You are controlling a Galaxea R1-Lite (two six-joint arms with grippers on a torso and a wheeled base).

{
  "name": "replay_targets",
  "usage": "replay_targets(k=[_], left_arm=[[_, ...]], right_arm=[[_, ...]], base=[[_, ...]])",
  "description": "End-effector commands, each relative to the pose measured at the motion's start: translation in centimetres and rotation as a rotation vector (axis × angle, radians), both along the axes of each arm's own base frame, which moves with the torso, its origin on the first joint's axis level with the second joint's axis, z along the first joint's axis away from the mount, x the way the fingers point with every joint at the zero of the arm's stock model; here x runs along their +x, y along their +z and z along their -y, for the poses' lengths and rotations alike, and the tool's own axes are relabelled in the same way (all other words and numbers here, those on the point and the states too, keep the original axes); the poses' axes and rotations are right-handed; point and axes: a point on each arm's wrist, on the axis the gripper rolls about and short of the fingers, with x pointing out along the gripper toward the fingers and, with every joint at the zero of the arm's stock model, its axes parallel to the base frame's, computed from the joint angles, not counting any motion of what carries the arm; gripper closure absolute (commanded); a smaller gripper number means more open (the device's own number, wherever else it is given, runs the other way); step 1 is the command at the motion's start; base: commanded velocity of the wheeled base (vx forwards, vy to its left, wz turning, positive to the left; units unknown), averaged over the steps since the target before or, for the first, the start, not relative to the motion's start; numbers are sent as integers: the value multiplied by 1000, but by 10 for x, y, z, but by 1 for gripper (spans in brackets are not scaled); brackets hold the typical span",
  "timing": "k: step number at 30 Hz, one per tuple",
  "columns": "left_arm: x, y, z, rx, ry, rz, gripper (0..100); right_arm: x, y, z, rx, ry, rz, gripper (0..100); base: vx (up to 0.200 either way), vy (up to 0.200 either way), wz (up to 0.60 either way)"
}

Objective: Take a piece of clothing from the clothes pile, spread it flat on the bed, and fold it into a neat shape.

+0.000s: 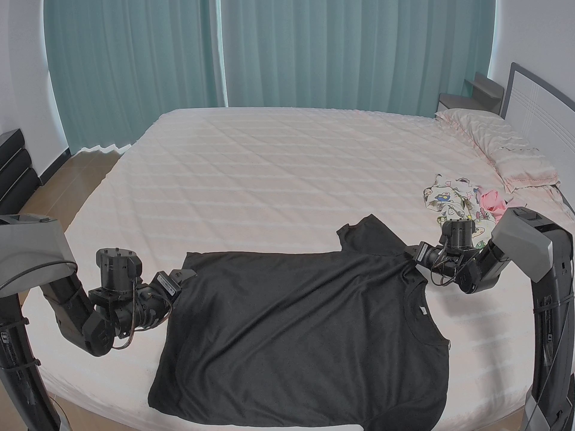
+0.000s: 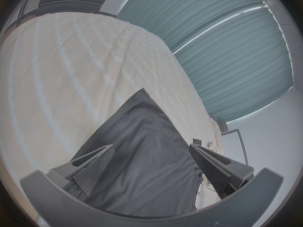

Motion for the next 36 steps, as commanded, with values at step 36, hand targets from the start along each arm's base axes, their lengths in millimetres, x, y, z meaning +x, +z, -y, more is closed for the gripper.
replay_targets(k=[36], left_arm=[[166, -61, 10, 385, -24, 117, 0]], right_arm=[[-19, 19, -13, 18, -26, -1, 0]], base=[[0, 0, 0]])
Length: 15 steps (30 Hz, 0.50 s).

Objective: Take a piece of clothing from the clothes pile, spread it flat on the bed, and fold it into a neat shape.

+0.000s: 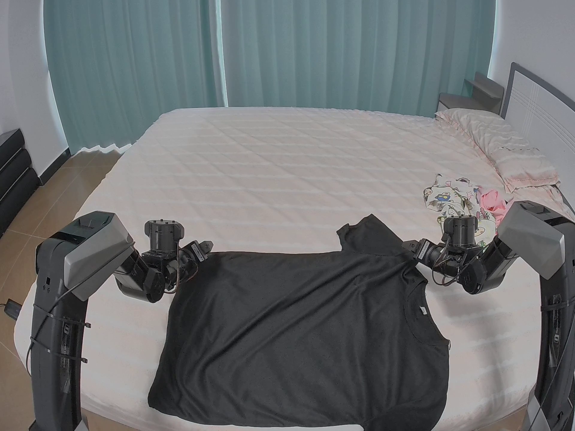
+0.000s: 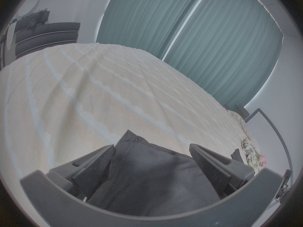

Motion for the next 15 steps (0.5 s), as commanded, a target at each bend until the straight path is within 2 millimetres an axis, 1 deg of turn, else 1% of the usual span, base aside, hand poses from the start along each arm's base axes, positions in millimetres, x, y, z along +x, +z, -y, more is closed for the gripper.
replay_targets(k=[1, 3, 4, 8, 10, 13, 15], left_arm=[[7, -10, 3, 10, -7, -15, 0], [12, -9, 1, 25, -13, -12, 0], [13, -9, 1, 28, -14, -14, 100], [14, -10, 1, 33, -11, -23, 100], [14, -9, 1, 34, -10, -18, 100], [18, -4, -1, 35, 0, 2, 100], [19, 0, -4, 36, 9, 8, 100]], right_arm=[[0, -2, -1, 7, -3, -3, 0], [0, -1, -1, 20, -10, -3, 0], [1, -1, -1, 24, -10, -2, 0], [3, -2, 0, 31, -13, 1, 0], [4, -6, 0, 30, -10, -7, 0], [10, -16, -1, 29, -13, -10, 0], [16, -19, -2, 29, -14, 1, 0]], base=[[0, 0, 0], [0, 0, 0], [0, 0, 0], [0, 0, 0], [0, 0, 0], [0, 0, 0], [0, 0, 0]])
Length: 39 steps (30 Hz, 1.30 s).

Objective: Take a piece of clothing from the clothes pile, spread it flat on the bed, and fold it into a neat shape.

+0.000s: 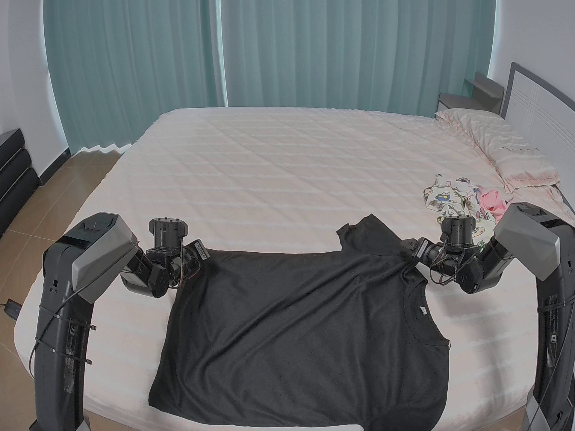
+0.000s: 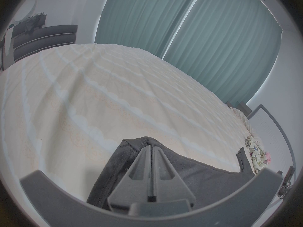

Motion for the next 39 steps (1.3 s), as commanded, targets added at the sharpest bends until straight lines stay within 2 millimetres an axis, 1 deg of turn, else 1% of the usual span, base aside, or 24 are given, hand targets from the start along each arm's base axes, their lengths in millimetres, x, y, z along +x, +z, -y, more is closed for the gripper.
replay_targets(k=[1, 2, 3, 4, 5, 7, 9, 11, 12, 16, 21, 23, 26, 27, 34, 39], left_arm=[[3, 7, -5, -1, 15, 19, 100], [4, 14, -6, 6, 31, 39, 100], [4, 16, -7, 8, 37, 42, 100], [4, 21, -9, 9, 47, 53, 100], [5, 27, -10, 8, 50, 67, 100], [5, 31, -10, 8, 52, 74, 100], [5, 35, -10, 8, 53, 81, 100], [5, 35, -10, 7, 53, 82, 100], [4, 38, -10, 13, 62, 86, 100], [4, 36, -8, 25, 60, 82, 100], [3, 32, -7, 49, 61, 72, 100], [3, 32, -6, 51, 64, 72, 100], [2, 31, -5, 57, 73, 67, 100], [2, 31, -5, 57, 73, 67, 100], [1, 32, -6, 57, 75, 67, 100], [2, 33, -9, 59, 87, 71, 100]], right_arm=[[8, -14, -2, -3, -2, -4, 0], [17, -8, -2, -1, -5, 25, 0], [19, -6, -3, -1, -5, 34, 0], [24, 0, -4, -1, -9, 57, 0], [27, 0, -5, -3, -8, 64, 0], [31, -1, -10, -4, 2, 62, 0], [33, -8, -10, -11, 4, 43, 0], [34, -9, -11, -12, 5, 43, 0], [37, -15, -12, -8, 14, 41, 0], [41, -23, -14, 3, 41, 43, 0], [54, -22, -18, 12, 57, 78, 0], [55, -21, -19, 12, 57, 76, 0], [55, -25, -22, 8, 67, 10, 0], [55, -25, -23, 10, 69, 4, 100], [57, -23, -21, 22, 68, 7, 100], [69, -3, -9, 38, 24, 82, 100]], base=[[0, 0, 0], [0, 0, 0], [0, 0, 0], [0, 0, 0], [0, 0, 0], [0, 0, 0], [0, 0, 0], [0, 0, 0], [0, 0, 0], [0, 0, 0], [0, 0, 0], [0, 0, 0], [0, 0, 0], [0, 0, 0], [0, 0, 0], [0, 0, 0]])
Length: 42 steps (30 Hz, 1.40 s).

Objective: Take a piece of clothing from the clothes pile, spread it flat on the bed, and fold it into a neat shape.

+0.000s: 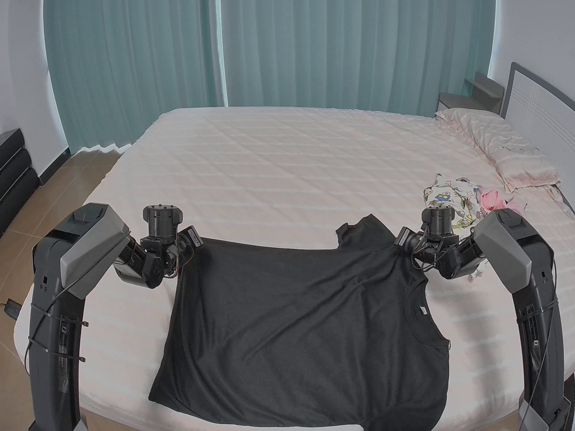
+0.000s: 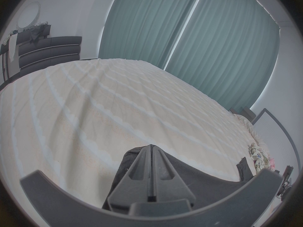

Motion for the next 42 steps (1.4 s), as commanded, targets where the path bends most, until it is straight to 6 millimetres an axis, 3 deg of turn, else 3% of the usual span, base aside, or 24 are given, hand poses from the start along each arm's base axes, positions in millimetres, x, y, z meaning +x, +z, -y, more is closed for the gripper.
replay_targets(k=[1, 8, 14, 23, 24, 25, 26, 32, 34, 35, 40, 42], left_arm=[[1, 3, -4, 3, 16, 8, 100], [2, -1, -10, 5, 33, 2, 100], [3, -16, -8, 10, 29, -22, 100], [6, -18, -7, 8, 28, -18, 100], [6, -17, -7, 7, 28, -16, 100], [6, -19, -6, 8, 26, -19, 100], [6, -20, -6, 8, 26, -19, 0], [5, -18, -7, 7, 30, -21, 0], [5, -13, -9, 5, 34, -11, 0], [2, 1, -12, 2, 42, 6, 0], [-20, 28, -20, -8, 47, 4, 0], [-44, 36, -21, -13, 28, -29, 0]], right_arm=[[9, 15, 7, 18, -34, 61, 100], [23, 30, 6, 29, -90, 194, 100], [24, 9, 1, -10, -102, 174, 100], [25, 5, 0, -39, -108, 170, 100], [24, 4, 0, -40, -108, 165, 0], [24, 1, 0, -41, -108, 159, 0], [24, -3, 1, -42, -109, 154, 0], [22, 5, 7, -36, -127, 163, 0], [21, 12, 10, -35, -132, 167, 0], [16, 19, 17, -34, -147, 162, 0], [-5, 38, 23, -24, -157, 123, 0], [-29, 50, 22, -1, -163, 77, 0]], base=[[0, 0, 0], [0, 0, 0], [0, 0, 0], [0, 0, 0], [0, 0, 0], [0, 0, 0], [0, 0, 0], [0, 0, 0], [0, 0, 0], [0, 0, 0], [0, 0, 0], [0, 0, 0]])
